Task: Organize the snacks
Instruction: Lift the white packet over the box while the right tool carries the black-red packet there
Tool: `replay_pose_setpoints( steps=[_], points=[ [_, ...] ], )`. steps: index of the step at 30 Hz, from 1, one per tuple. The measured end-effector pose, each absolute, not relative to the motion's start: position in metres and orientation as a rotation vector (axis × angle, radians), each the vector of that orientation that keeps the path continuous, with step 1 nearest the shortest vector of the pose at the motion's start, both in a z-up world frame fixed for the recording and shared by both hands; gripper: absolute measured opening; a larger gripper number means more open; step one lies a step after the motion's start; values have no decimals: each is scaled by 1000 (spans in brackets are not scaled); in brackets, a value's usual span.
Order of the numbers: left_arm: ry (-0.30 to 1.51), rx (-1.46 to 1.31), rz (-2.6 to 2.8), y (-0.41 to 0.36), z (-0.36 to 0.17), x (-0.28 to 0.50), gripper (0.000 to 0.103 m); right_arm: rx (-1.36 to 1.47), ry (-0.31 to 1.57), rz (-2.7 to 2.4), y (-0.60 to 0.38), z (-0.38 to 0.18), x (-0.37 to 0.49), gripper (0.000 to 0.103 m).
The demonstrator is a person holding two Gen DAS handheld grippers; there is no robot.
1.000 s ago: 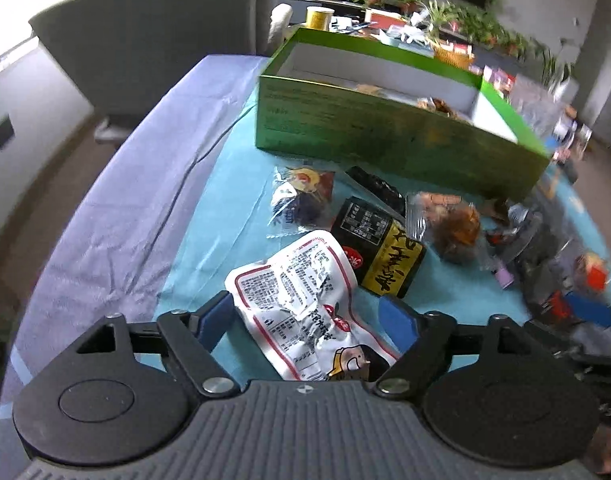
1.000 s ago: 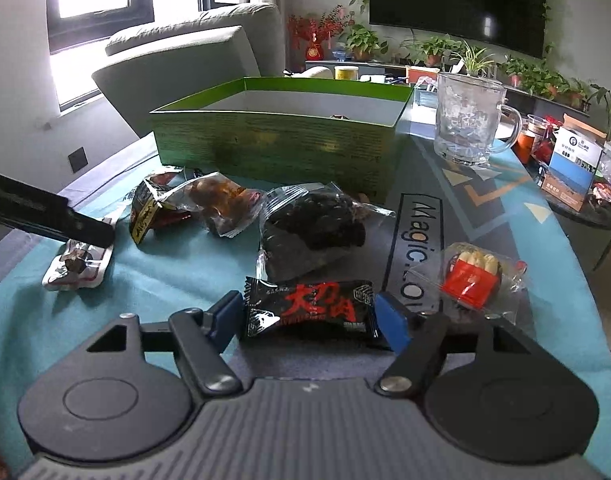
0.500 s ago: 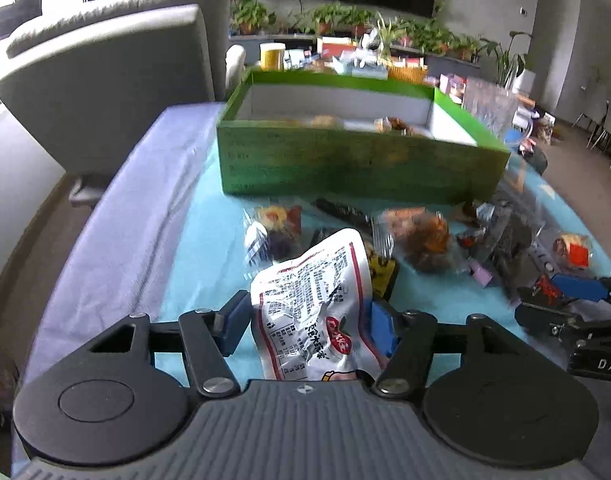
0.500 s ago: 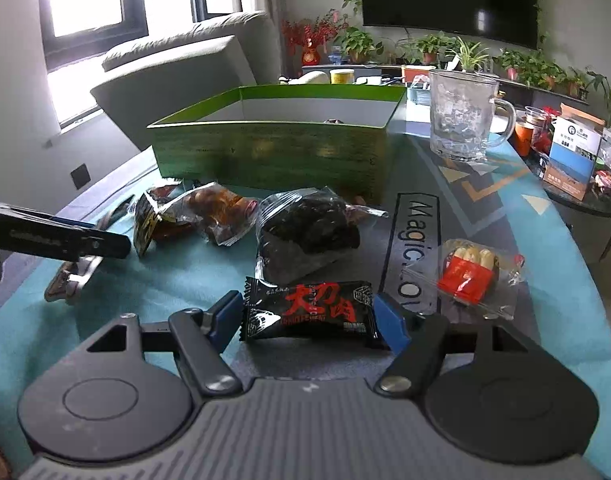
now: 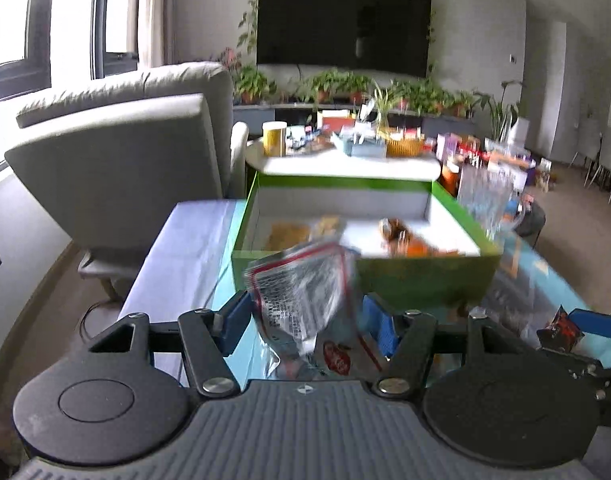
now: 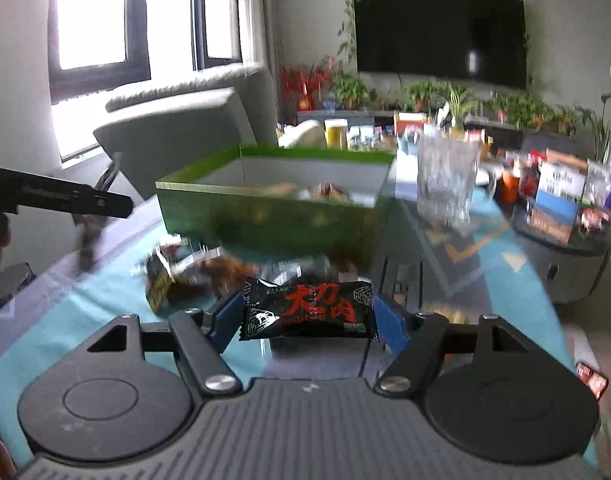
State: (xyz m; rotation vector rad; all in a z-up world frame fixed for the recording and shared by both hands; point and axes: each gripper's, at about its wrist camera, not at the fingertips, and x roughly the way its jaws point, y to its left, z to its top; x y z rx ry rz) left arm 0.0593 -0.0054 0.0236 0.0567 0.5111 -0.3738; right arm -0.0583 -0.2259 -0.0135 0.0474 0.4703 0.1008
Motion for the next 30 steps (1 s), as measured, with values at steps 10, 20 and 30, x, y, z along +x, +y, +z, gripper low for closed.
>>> replay_pose_setpoints(
  steps=[10, 20, 30],
  points=[
    [506, 15, -379, -11, 31, 90, 48, 32, 326, 131, -220, 18, -13, 58],
    [614, 106, -528, -13, -20, 114, 67, 74, 426, 130, -229, -4, 0, 58],
    [744, 100, -910, -15, -34, 175, 67, 70, 456, 110, -228, -6, -7, 58]
  ],
)
